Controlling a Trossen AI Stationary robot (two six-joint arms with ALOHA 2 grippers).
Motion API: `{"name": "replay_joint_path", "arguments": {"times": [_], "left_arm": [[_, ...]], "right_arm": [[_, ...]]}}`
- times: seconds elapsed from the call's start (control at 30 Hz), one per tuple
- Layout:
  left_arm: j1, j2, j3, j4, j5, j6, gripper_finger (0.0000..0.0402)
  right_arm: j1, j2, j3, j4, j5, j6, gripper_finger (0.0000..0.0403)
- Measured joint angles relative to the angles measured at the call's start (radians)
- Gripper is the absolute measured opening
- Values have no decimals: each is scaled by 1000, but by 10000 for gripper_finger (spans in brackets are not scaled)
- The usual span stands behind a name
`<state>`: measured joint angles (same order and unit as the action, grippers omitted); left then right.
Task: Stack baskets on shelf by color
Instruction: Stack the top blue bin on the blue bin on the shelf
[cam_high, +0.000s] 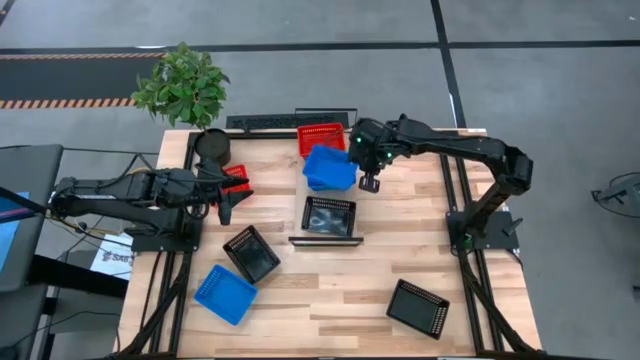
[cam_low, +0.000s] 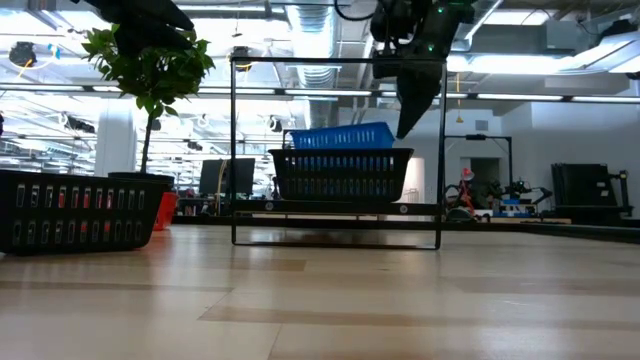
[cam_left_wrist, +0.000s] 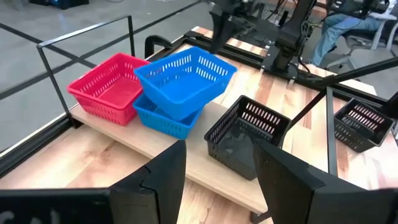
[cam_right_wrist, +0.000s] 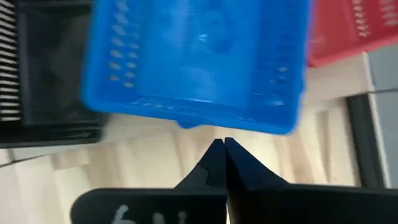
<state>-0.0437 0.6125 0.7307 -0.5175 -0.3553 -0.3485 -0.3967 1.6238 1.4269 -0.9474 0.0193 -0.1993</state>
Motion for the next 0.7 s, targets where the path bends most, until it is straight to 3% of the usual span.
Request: {"name": "replay_joint_path", "arguments": {"times": [0.37, 0.47, 0.6, 0.7], "left_arm": [[0, 0, 0, 0, 0, 0, 174], [0, 0, 0, -3, 0, -1, 174], [0, 0, 0, -14, 0, -1, 174], [0, 0, 0, -13, 0, -1, 174]], "right_arm": [[-92, 0, 0, 111, 6, -8, 12], [-78, -24, 0, 98, -15, -5, 7], [-24, -62, 1, 90, -121, 50, 5], [32, -62, 1, 96, -124, 67, 5]]}}
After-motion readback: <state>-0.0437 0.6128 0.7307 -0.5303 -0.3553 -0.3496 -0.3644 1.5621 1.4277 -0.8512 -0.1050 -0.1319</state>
